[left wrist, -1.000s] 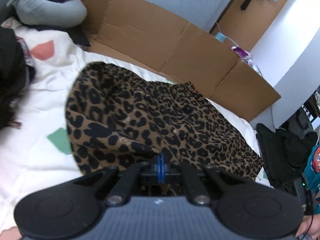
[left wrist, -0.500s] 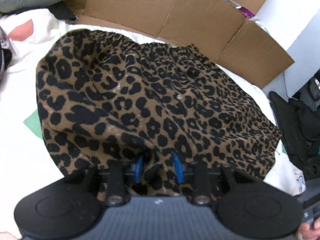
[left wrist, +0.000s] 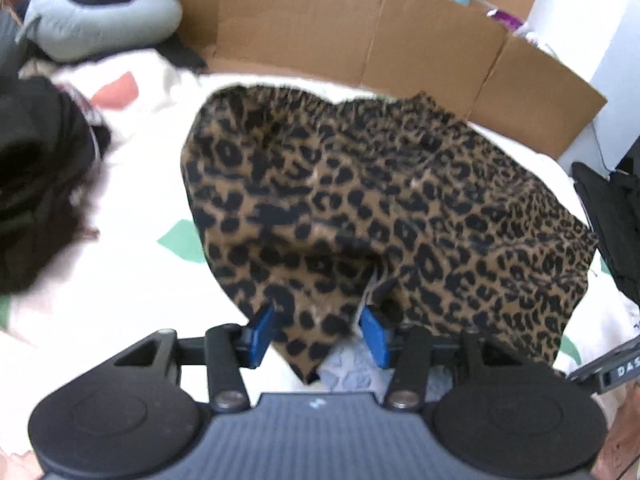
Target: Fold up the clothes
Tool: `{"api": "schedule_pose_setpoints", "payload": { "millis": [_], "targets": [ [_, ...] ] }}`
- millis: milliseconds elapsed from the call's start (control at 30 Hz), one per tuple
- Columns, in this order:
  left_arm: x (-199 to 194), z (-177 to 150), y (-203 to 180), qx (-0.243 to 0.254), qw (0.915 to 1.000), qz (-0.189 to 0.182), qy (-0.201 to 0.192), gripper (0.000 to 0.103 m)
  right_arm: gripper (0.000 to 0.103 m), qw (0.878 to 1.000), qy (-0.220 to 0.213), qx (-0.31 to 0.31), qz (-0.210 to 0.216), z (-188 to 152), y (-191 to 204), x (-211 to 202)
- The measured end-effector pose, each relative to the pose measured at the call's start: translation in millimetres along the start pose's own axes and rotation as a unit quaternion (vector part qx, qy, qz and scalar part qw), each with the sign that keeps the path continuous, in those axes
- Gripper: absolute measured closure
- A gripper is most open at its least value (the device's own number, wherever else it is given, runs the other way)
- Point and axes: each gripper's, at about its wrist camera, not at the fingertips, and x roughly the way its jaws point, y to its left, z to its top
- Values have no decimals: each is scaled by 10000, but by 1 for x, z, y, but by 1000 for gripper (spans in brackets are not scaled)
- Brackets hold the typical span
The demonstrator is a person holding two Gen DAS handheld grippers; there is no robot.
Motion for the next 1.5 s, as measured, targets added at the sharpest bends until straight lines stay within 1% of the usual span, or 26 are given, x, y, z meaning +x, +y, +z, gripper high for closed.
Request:
{"api": "schedule_pose_setpoints", "payload": {
  "millis": [200,300,333,367,467,500,600,700,933,1033,1100,1233,1333,1433,1500],
  "targets": [
    [23,-14,4,-78,9998,32,193,51,95,9999,38,-116,-82,0,4,-1],
    [26,-19,10,-175,9997,30,194,56,95,9999,26,-108,-94,0,4,-2],
    [25,-19,13,-244,9995,24,187,66,95,9999,19,-98,-95,0,4,-2],
    [25,-20,15,-313,9993,17,180,80,95,9999,14,-97,-98,-1,4,-2],
    [19,-20,22,-436,9990,31,129,95,95,9998,28,-150,-103,-2,8,-2],
    [15,-19,22,-427,9990,65,77,98,95,9998,34,-162,-107,-2,9,-3],
    [1,-16,29,-493,9987,88,-42,99,95,9998,30,-181,-100,-2,12,-6],
    [-17,-16,38,-521,9981,239,-206,101,95,9999,9,-150,-81,-2,14,-9],
    [-63,-14,66,-718,9934,732,-505,102,95,9999,76,-125,-10,-4,17,-10],
    [-79,-10,81,-923,9903,856,-582,102,95,9998,129,-130,27,-4,21,-10],
    [-88,-5,87,-922,9886,990,-663,102,95,9997,150,-149,106,-4,24,-10],
    [-93,3,95,-750,9878,1157,-722,102,95,9997,164,-97,178,-2,25,-13],
    [-92,7,101,-755,9877,1167,-718,102,95,9997,154,37,174,-1,19,-12],
    [-85,8,99,-455,9880,1320,-663,102,96,9997,151,94,144,-1,15,-10],
    [-85,5,100,-434,9878,1363,-622,102,96,9996,175,156,135,0,13,-7]
  ]
}}
